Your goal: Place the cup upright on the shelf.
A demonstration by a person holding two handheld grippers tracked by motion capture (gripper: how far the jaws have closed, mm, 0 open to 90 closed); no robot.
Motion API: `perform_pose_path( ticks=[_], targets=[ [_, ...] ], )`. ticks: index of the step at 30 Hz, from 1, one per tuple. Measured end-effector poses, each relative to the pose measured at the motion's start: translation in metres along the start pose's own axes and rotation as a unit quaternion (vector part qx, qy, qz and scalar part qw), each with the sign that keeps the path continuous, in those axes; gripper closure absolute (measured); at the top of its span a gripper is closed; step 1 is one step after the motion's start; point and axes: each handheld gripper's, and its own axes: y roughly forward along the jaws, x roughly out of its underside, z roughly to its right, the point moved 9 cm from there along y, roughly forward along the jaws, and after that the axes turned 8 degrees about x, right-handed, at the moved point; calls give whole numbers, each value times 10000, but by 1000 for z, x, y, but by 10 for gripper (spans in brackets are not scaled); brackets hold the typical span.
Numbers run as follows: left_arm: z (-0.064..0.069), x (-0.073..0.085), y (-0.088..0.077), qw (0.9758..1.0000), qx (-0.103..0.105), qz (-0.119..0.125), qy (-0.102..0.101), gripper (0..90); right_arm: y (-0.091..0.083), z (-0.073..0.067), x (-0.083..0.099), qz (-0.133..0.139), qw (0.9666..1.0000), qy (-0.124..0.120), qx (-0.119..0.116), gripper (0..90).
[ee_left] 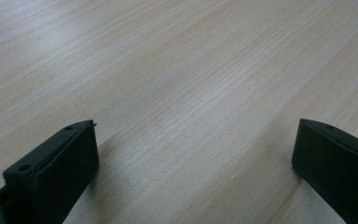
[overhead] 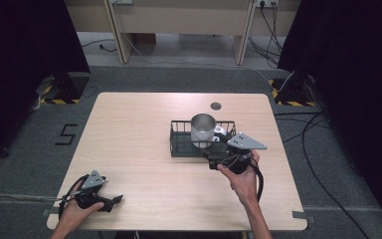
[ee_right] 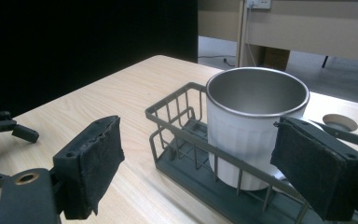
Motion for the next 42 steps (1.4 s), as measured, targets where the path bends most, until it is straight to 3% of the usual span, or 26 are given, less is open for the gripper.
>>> perform_pose_path(
  ticks=[14,42],
  targets=[
    [0,0,0,10000,-1,-2,1,0,-10,-8,17,-34,10000,-81,6,157],
    [0,0,0,10000,-3,0,-2,0,-23,-16,51,-113,9999,44,-62,157]
  ],
)
